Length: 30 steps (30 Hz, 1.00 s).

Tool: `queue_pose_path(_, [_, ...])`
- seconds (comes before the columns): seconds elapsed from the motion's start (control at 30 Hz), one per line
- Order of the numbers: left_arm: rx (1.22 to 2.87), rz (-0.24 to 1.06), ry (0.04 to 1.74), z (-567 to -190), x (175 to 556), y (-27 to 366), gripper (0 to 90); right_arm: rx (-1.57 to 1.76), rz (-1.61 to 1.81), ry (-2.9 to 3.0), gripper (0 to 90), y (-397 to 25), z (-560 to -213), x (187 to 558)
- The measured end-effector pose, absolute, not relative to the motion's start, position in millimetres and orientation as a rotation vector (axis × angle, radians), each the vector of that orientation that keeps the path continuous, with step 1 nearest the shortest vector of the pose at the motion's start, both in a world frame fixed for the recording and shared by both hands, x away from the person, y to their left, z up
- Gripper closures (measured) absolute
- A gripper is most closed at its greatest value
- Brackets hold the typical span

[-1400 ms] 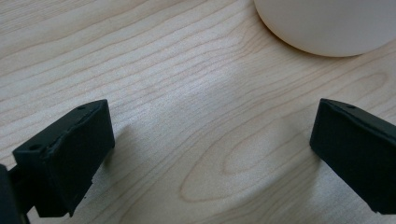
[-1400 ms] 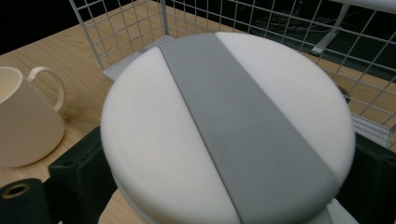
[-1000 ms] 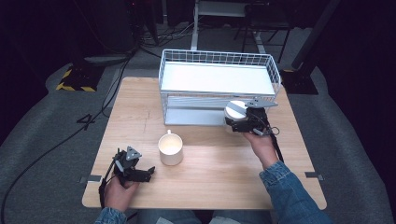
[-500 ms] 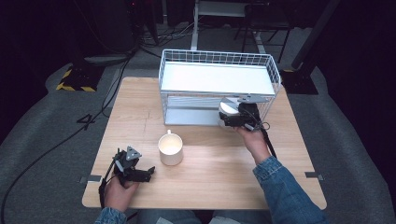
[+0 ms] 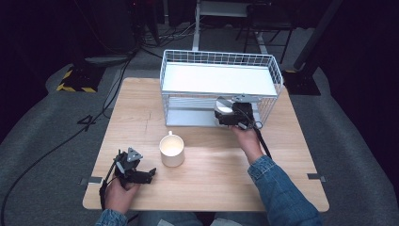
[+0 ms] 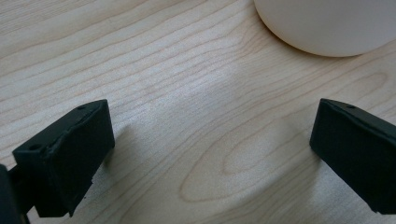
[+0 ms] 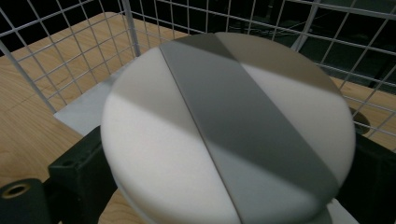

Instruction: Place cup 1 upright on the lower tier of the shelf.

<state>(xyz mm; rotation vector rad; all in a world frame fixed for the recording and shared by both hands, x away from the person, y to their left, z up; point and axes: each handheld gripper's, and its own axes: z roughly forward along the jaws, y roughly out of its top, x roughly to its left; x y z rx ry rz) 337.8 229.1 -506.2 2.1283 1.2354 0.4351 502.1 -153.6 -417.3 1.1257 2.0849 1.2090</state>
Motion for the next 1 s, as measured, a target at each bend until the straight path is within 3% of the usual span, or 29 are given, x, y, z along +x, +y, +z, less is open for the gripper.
queue_pose_path(1.0, [2.128, 0.436, 1.236, -506.2, 337.8, 229.0, 0.3, 1.13, 1.172, 2.006, 7.4, -139.0, -437.7, 519.4])
